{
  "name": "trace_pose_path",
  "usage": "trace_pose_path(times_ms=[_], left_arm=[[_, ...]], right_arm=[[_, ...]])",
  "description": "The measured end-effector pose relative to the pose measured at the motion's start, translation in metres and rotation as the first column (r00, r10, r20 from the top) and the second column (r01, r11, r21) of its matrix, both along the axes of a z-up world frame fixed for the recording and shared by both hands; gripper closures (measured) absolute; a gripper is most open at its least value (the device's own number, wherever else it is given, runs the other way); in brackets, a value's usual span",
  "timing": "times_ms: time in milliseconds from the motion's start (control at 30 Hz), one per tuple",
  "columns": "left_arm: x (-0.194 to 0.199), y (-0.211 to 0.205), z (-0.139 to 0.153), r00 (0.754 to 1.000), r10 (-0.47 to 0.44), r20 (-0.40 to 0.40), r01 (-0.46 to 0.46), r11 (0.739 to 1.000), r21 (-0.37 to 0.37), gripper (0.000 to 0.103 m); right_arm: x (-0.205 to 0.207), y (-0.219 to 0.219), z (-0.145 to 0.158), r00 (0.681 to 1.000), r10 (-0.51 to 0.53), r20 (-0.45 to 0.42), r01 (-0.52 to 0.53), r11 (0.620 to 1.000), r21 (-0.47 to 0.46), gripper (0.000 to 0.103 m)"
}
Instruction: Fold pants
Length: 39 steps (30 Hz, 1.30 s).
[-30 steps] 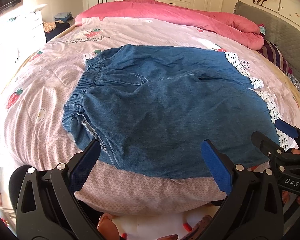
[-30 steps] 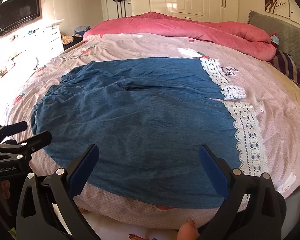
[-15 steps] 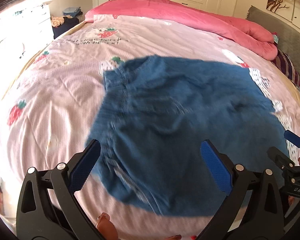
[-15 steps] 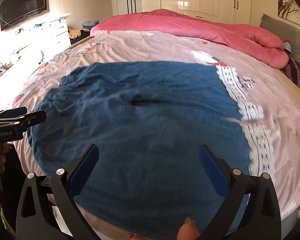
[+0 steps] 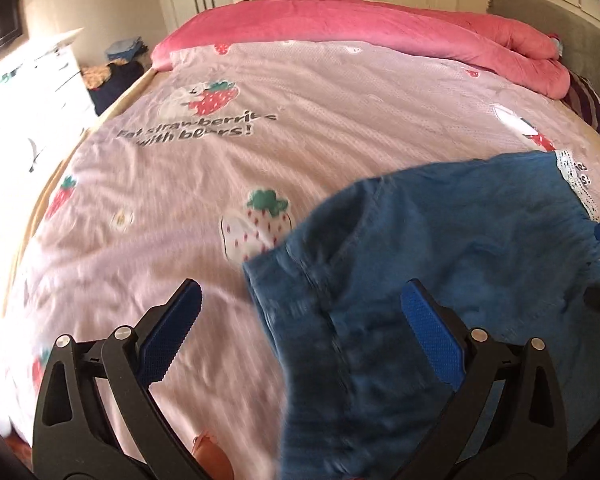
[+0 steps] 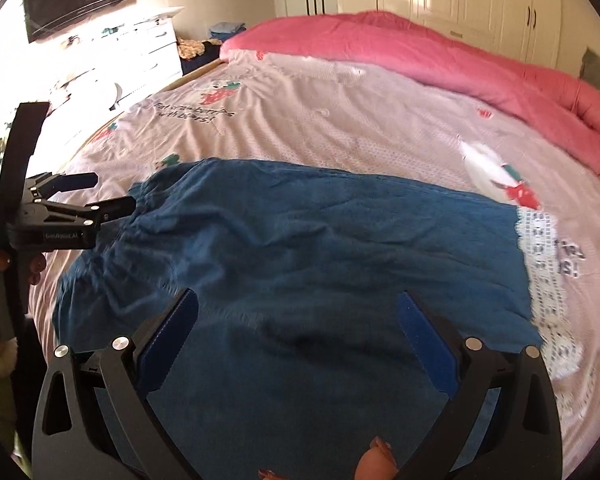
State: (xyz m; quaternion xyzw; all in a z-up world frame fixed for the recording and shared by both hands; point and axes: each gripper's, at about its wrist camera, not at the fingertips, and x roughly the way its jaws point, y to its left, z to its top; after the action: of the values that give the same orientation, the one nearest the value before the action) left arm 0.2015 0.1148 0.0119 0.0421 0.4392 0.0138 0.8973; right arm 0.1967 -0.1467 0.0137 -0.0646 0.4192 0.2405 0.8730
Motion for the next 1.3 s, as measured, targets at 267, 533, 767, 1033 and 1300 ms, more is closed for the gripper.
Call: trace_pose_path(times_ms=[267, 533, 767, 1033, 1300], left_arm=[[0.037, 0.010, -0.008, 0.999, -0.045, -0.020, 0.045, 0.999, -0.017, 0.051], [0.056, 0.005, -0.039, 0.987, -0.140, -0.078, 0.135, 0.989, -0.068, 0.092], [0.046, 0.014, -0.020, 0.991, -0.135, -0.005, 0.132, 0.981, -0.144, 0.101], [0.016, 0.008, 0.025, 0.976, -0.172, 0.135, 0.192, 0.969, -0.154, 0.102], [-0.003, 0.009, 0.032, 0.973, -0.168, 0.161, 0.194, 0.967, -0.163, 0.102]], right_arm=[[0.057, 0.020, -0.003, 0.999, 0.037, 0.011, -0.036, 0.996, -0.081, 0.004], [0.108, 0.056, -0.005, 0.985, 0.171, 0.011, -0.169, 0.980, -0.108, 0.004], [0.121, 0.094, -0.023, 0.961, 0.277, -0.013, -0.273, 0.939, -0.209, 0.004], [0.118, 0.129, -0.025, 0.905, 0.425, -0.019, -0.415, 0.872, -0.260, 0.052], [0.064, 0.099, 0.009, 0.899, 0.429, 0.086, -0.413, 0.897, -0.157, 0.095]])
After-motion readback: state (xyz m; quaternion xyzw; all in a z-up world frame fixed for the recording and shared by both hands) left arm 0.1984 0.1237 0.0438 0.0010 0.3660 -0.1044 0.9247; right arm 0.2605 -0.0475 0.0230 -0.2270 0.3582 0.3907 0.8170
